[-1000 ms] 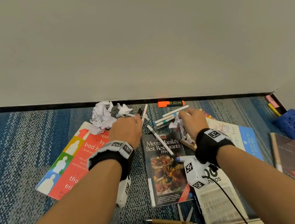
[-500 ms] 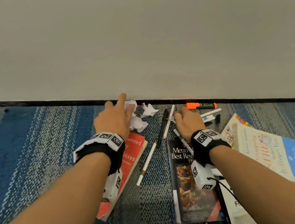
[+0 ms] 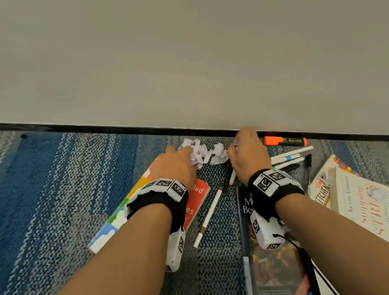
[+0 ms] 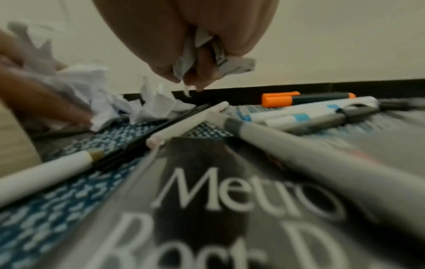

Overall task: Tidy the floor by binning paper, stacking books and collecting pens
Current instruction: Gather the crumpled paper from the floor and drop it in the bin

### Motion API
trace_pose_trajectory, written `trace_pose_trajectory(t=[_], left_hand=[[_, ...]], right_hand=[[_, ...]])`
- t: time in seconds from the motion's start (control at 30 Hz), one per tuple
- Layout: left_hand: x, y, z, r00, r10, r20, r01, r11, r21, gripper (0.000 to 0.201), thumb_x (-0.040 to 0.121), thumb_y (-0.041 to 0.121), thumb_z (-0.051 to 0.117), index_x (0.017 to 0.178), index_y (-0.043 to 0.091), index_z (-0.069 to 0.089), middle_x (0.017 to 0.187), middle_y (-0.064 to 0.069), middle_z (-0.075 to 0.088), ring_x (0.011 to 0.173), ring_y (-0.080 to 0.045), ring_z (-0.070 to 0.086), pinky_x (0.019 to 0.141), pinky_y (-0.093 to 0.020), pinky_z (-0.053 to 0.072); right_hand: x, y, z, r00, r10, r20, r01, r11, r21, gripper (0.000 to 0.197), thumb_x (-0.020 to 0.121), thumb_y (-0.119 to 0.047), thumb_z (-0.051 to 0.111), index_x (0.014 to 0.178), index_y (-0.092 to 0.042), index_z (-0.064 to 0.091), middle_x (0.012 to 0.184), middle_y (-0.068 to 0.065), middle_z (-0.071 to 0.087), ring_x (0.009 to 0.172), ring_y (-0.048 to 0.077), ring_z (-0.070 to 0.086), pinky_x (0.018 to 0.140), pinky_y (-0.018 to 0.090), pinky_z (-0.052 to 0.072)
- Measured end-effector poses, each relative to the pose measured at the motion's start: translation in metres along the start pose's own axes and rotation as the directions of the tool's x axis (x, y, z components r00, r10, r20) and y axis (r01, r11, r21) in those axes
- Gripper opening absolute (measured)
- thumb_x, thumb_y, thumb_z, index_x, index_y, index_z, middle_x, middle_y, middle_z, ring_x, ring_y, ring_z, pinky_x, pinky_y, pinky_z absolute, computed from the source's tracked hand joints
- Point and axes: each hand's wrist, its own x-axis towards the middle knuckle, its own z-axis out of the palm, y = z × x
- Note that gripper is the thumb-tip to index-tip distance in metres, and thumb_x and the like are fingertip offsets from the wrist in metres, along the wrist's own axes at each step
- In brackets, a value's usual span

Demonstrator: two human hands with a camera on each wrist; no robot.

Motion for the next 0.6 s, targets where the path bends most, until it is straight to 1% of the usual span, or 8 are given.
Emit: trace_pose_trajectory(t=[0.07,0.13,0.2,0.23,0.3,0.37,0.47,0.6], left_hand=[[0.005,-0.006,-0.008,1.0,0.021,0.0,-0.021,0.97,-0.243,0.035,0.093,0.038,0.052,0.126,0.027,0.056,0.123,-0.012,0.06,0.111,-0.036,0.059,0.088,-0.041,0.048],[0.009,-0.016,-0.018,1.0,-0.003,-0.025,-0.012,0.815,-0.58,0.027,0.091,0.026,0.058,0.115,0.017,0.064,0.113,-0.014,0.068,0.105,-0.033,0.063,0.09,-0.039,0.049],[0.009,-0.027,-0.028,0.996,-0.06,-0.059,0.0,0.699,-0.715,0.011,0.089,0.014,0.06,0.097,0.01,0.066,0.098,-0.016,0.07,0.091,-0.031,0.064,0.082,-0.036,0.046],[0.008,-0.032,-0.032,0.995,-0.075,-0.062,0.006,0.684,-0.729,0.003,0.088,0.012,0.06,0.086,0.011,0.063,0.087,-0.014,0.068,0.082,-0.029,0.061,0.075,-0.033,0.044],[0.005,-0.039,-0.037,0.995,-0.089,-0.053,0.021,0.675,-0.737,0.017,0.084,0.014,0.06,0.068,0.018,0.057,0.069,-0.003,0.06,0.069,-0.023,0.053,0.068,-0.03,0.039],[0.001,-0.044,-0.041,0.995,-0.093,-0.04,0.03,0.652,-0.758,0.028,0.082,0.011,0.059,0.06,0.027,0.057,0.059,0.008,0.057,0.062,-0.017,0.051,0.064,-0.028,0.039],[-0.002,-0.048,-0.046,0.994,-0.107,-0.035,0.044,0.654,-0.755,0.033,0.082,0.004,0.058,0.056,0.025,0.059,0.055,0.011,0.059,0.061,-0.015,0.053,0.06,-0.026,0.04],[-0.013,-0.025,-0.062,0.998,-0.027,-0.052,-0.018,0.709,-0.705,0.02,0.081,0.005,0.058,0.063,0.014,0.06,0.057,0.007,0.06,0.058,-0.009,0.055,0.047,-0.008,0.036]], right_hand=[[0.003,-0.013,0.007,0.985,-0.103,0.14,0.115,0.99,-0.081,0.023,0.096,-0.021,0.044,0.111,-0.004,0.044,0.116,0.018,0.046,0.09,0.04,0.057,0.071,0.042,0.043],[0.003,-0.019,0.015,0.957,-0.144,0.253,0.189,0.968,-0.165,0.031,0.097,-0.024,0.046,0.122,-0.005,0.041,0.123,0.017,0.043,0.095,0.04,0.058,0.07,0.039,0.041],[0.001,-0.02,0.02,0.949,-0.136,0.284,0.196,0.961,-0.194,0.037,0.097,-0.026,0.048,0.128,-0.008,0.039,0.127,0.017,0.04,0.099,0.04,0.059,0.072,0.04,0.045],[0.0,-0.019,0.021,0.948,-0.137,0.286,0.199,0.96,-0.198,0.036,0.097,-0.027,0.047,0.128,-0.009,0.039,0.127,0.018,0.04,0.099,0.04,0.059,0.074,0.042,0.047],[-0.002,-0.02,0.022,0.944,-0.14,0.298,0.211,0.953,-0.22,0.031,0.098,-0.028,0.045,0.122,-0.009,0.042,0.122,0.018,0.041,0.097,0.041,0.059,0.074,0.044,0.049],[-0.004,-0.021,0.019,0.942,-0.124,0.31,0.201,0.952,-0.229,0.028,0.098,-0.028,0.045,0.116,-0.007,0.045,0.118,0.019,0.045,0.095,0.042,0.059,0.075,0.045,0.048],[-0.01,-0.022,0.01,0.954,-0.098,0.284,0.155,0.971,-0.183,0.027,0.093,-0.026,0.051,0.11,-0.005,0.05,0.115,0.018,0.049,0.098,0.041,0.057,0.08,0.043,0.046],[-0.016,-0.018,-0.015,0.975,-0.012,0.22,0.034,0.994,-0.099,0.03,0.086,-0.023,0.058,0.109,-0.004,0.053,0.118,0.016,0.047,0.101,0.037,0.054,0.084,0.04,0.044]])
